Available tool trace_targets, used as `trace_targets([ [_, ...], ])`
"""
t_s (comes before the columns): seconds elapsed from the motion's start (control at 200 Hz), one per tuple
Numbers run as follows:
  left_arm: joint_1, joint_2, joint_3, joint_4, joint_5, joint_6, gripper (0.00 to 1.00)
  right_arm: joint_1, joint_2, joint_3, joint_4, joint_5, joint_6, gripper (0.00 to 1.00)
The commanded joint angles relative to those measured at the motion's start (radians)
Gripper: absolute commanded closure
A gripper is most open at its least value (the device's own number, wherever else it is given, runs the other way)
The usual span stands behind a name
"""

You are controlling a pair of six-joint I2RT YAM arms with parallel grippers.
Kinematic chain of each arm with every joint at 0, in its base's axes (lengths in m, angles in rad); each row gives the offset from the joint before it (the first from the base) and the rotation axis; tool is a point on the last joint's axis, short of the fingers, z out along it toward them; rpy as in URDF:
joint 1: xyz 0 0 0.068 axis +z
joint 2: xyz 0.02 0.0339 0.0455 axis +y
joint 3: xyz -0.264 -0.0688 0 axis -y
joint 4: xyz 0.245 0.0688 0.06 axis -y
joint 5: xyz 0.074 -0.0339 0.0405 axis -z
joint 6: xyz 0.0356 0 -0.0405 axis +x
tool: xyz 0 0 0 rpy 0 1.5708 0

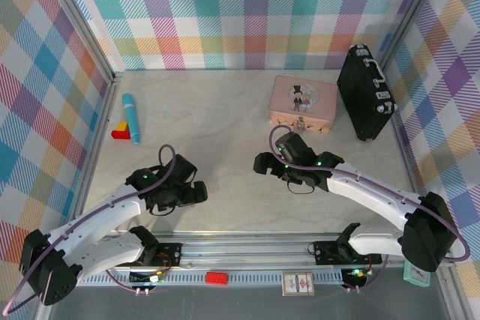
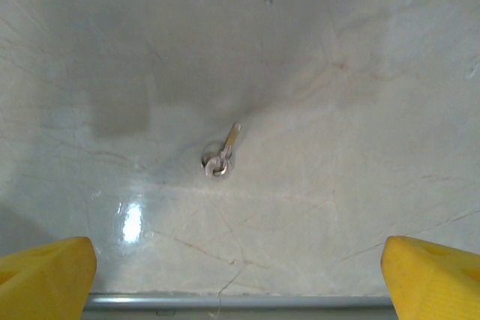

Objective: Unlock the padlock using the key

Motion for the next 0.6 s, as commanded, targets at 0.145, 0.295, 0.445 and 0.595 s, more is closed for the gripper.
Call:
trace_targets([
  [0.145,-0.078,0.113,-0.033,0.037,0.004,-0.082,0.10,0.018,0.029,-0.007,0.030,-0.021,0.022,0.01],
  [0.295,-0.089,0.204,-0.015,0.145,0.037,-0.077,0.16,0.021,0.022,-0.025,0.035,-0.035,0.039,0.01],
  [0.445,-0.090,0.286,-0.028,0.202,0.029,-0.086,0.18,0.024,-0.013,-0.052,0.028,-0.011,0.046,0.01],
  [0.595,-0.091,0.348,-0.036,0.218,-0.001,-0.090,0.20,0.024,-0.032,-0.059,0.012,0.003,0.044,0.01],
])
